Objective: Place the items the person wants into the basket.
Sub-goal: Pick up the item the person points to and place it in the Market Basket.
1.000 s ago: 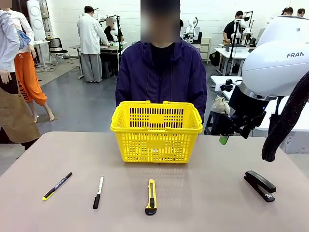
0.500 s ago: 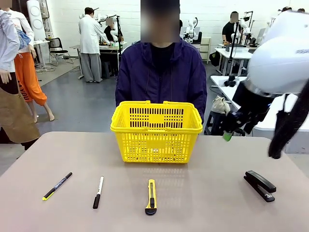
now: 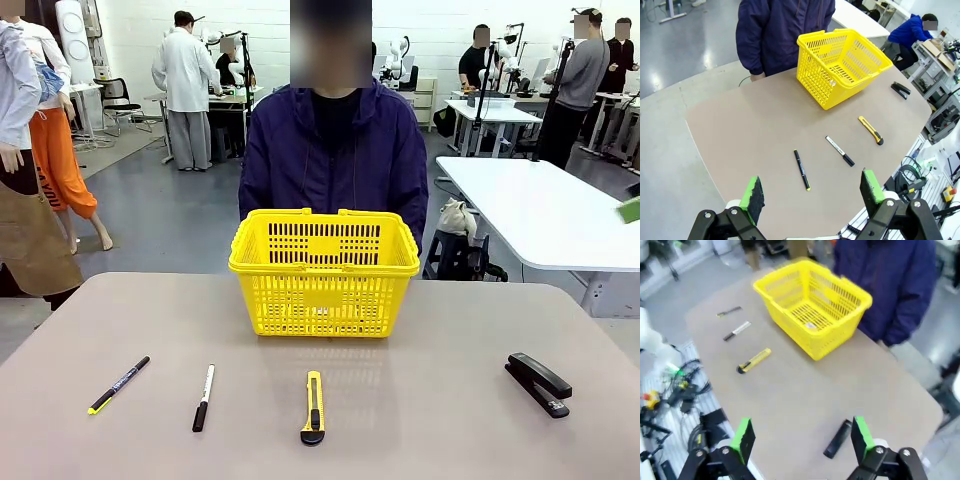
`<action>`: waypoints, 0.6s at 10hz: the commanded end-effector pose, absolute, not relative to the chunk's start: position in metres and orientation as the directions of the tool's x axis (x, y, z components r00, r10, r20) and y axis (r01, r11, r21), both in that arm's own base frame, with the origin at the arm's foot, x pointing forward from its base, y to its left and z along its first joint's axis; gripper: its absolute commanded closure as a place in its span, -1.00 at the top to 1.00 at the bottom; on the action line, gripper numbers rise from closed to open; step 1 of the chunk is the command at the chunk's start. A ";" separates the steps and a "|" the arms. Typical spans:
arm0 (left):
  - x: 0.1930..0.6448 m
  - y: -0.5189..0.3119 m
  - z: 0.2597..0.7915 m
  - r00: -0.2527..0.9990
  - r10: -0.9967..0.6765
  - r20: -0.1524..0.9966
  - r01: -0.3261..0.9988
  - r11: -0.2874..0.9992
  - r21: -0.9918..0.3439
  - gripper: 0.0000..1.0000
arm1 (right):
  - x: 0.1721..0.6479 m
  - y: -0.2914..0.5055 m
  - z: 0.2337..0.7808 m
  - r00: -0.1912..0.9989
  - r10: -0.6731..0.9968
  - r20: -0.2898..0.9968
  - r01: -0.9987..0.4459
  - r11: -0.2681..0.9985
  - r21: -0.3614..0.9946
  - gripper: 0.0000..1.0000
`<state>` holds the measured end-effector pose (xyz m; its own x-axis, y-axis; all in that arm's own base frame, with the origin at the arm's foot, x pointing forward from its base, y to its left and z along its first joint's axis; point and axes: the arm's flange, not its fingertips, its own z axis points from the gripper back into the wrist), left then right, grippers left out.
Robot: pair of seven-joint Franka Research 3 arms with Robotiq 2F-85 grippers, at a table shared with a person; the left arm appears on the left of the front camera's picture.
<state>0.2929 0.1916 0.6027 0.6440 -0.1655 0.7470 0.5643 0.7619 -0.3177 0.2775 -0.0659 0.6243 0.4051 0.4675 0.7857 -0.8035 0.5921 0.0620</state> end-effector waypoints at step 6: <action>0.292 0.192 0.602 0.627 -0.168 0.761 0.580 0.753 -0.312 1.00 | 0.279 -0.177 0.583 0.422 0.386 0.820 -0.804 0.577 0.143 1.00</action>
